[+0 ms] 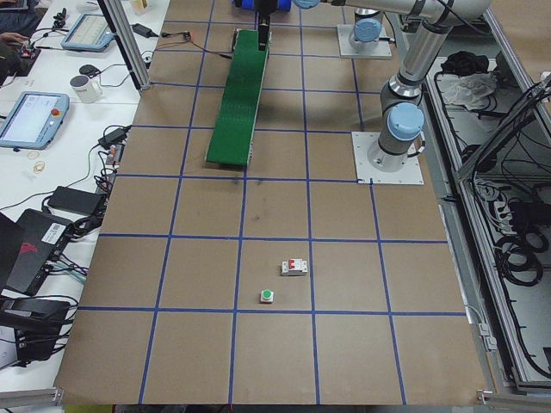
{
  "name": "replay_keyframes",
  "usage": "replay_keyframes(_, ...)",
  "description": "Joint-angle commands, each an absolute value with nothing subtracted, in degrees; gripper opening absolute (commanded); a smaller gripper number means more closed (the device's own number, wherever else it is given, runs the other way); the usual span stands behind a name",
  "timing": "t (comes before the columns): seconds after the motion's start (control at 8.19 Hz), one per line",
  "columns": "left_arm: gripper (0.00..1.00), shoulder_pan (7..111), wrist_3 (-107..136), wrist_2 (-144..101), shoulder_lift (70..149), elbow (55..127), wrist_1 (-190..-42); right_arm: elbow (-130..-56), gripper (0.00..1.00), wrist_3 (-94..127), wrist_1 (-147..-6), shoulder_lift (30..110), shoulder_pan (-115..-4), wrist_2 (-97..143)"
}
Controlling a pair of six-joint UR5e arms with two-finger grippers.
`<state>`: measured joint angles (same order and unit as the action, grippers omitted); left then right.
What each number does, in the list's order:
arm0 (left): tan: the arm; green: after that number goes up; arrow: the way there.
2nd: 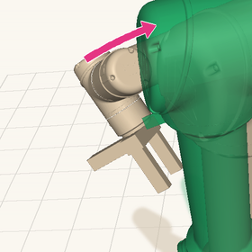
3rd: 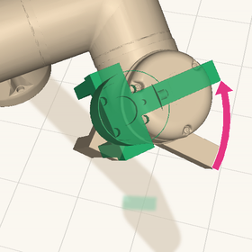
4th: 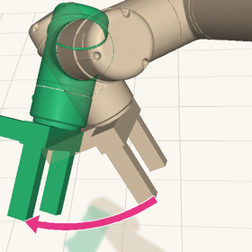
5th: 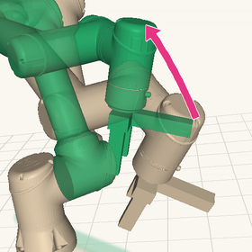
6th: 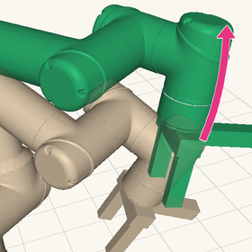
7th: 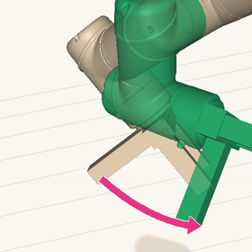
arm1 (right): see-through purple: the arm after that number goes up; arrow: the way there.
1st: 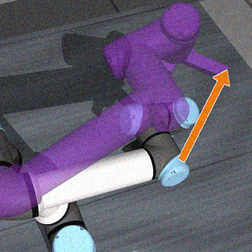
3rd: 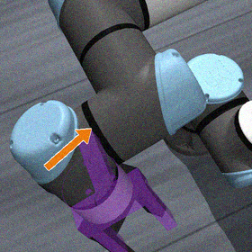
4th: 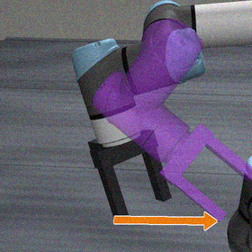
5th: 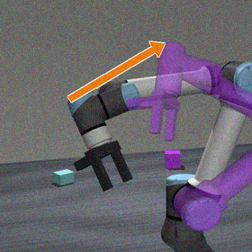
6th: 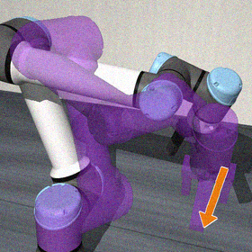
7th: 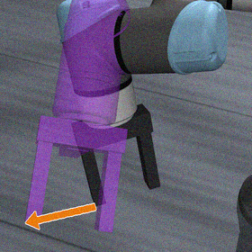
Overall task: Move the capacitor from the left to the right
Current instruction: 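Carry the capacitor with the right gripper into the blue bin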
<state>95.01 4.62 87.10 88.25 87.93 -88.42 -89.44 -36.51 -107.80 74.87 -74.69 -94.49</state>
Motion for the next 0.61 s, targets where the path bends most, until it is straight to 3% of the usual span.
replay_keyframes(0.0, 1.00, 95.01, 4.66, 87.10, 88.33, 87.98, -88.42, -88.42, 0.21, -61.35, -108.19, 76.64, -63.85, -94.92)
replay_keyframes(0.24, 1.00, 95.01, 4.66, 87.01, 88.24, 87.98, -88.51, -89.82, 0.21, -78.94, -108.37, 75.86, -54.88, -94.92)
replay_keyframes(0.49, 1.00, 95.01, 4.66, 87.01, 88.24, 87.98, -88.42, -93.84, 0.23, -90.20, -117.36, 72.62, -51.16, -94.22)
